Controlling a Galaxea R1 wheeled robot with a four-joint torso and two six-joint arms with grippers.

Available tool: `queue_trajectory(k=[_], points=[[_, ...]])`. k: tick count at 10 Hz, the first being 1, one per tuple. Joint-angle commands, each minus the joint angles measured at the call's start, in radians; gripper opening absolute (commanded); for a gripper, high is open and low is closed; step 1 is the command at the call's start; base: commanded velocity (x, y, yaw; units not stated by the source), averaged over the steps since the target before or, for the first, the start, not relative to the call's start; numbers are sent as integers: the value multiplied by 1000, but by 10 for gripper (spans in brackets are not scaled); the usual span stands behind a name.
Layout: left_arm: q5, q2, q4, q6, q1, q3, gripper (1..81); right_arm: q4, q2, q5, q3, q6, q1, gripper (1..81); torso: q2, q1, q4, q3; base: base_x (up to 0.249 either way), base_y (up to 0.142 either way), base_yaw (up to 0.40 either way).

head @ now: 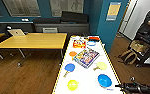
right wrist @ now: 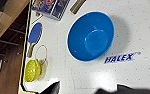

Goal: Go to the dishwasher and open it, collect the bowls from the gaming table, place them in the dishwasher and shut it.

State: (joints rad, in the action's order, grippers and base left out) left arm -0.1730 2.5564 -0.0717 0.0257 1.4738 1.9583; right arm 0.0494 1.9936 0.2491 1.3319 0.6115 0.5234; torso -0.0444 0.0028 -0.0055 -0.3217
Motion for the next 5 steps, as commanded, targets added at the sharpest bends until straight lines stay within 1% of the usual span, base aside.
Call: queue_trajectory(k=[1, 2, 3, 4, 5], points=[[58, -16, -7, -4, -16, -6, 811, -5, -2, -119, 42, 10, -110, 811, 0, 0, 0, 0, 0, 0, 0], [59, -13, -7, -4, -16, -6, 811, -9, 29, -116, 90, 13, -111, 811, 0, 0, 0, 0, 0, 0, 0], [59, -13, -7, -4, -16, -6, 811, -25, 76, -105, 168, 28, -113, 811, 0, 0, 0, 0, 0, 0, 0], [59, -11, -7, -4, -16, -6, 811, -32, 104, -103, 233, 42, -119, 811, 0, 0, 0, 0, 0, 0, 0], [59, -10, -7, -4, -16, -6, 811, -34, 109, -102, 275, 50, -122, 811, 0, 0, 0, 0, 0, 0, 0]])
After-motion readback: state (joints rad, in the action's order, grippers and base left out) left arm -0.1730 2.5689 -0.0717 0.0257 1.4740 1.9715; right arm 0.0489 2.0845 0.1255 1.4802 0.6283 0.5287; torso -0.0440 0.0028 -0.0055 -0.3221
